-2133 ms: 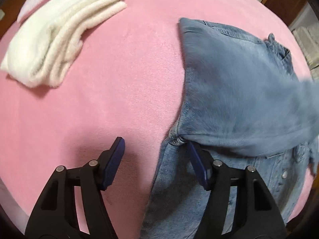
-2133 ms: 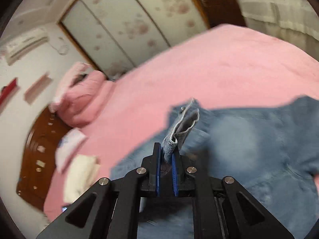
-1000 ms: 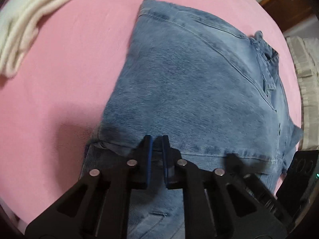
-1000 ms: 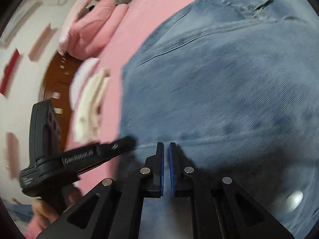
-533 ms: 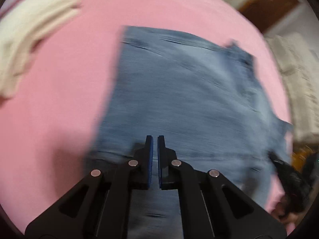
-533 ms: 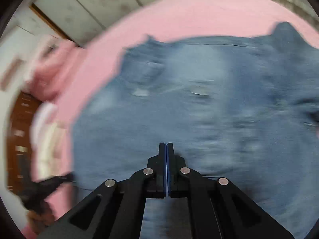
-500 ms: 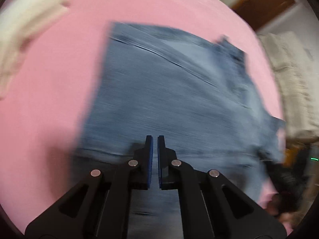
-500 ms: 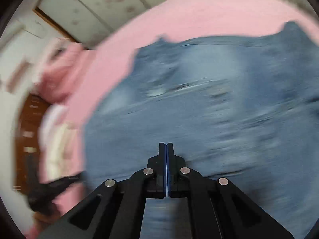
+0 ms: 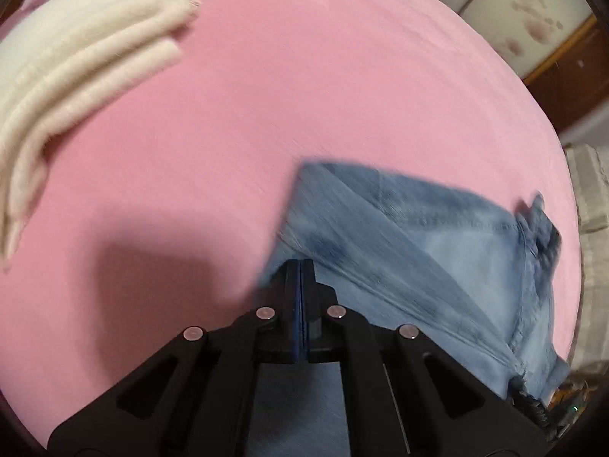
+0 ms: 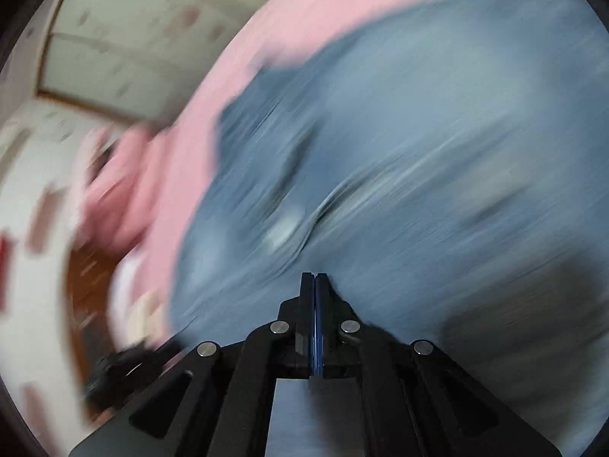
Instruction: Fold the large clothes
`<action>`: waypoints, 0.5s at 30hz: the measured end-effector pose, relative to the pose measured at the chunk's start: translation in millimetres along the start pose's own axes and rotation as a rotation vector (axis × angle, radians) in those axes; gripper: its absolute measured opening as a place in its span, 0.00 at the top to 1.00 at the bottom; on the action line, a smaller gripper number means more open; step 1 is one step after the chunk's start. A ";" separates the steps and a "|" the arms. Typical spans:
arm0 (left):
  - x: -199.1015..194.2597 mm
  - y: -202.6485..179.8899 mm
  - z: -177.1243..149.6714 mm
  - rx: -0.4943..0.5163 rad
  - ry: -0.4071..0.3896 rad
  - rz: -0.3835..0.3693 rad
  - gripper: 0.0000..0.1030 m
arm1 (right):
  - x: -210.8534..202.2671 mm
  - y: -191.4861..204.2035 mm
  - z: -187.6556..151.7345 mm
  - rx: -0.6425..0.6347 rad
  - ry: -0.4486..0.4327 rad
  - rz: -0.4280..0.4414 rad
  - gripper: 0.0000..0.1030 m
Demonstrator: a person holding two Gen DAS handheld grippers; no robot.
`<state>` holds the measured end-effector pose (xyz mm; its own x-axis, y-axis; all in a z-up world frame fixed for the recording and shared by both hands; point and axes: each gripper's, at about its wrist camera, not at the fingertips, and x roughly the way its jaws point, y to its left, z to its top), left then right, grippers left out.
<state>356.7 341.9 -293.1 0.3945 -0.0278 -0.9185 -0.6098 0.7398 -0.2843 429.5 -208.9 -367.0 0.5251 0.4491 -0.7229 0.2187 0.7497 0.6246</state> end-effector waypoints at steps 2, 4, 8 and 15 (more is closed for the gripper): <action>-0.4 8.2 1.2 -0.041 0.006 -0.024 0.99 | -17.8 -26.7 22.1 0.039 -0.061 -0.059 1.00; -8.2 6.6 -2.6 -0.024 -0.020 -0.010 0.99 | -17.5 -20.0 24.9 -0.024 -0.024 -0.098 1.00; -37.3 -8.4 -22.2 0.026 -0.027 -0.084 0.99 | -11.6 44.6 -1.2 -0.214 -0.008 -0.093 1.00; -29.6 -26.2 -75.4 0.146 0.211 -0.116 0.99 | 56.7 88.0 -77.9 0.079 0.352 0.250 1.00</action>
<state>309.2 272.7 -279.2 0.2951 -0.2459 -0.9233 -0.4578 0.8118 -0.3625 414.5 -79.6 -376.0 0.2601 0.7605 -0.5950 0.1899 0.5638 0.8037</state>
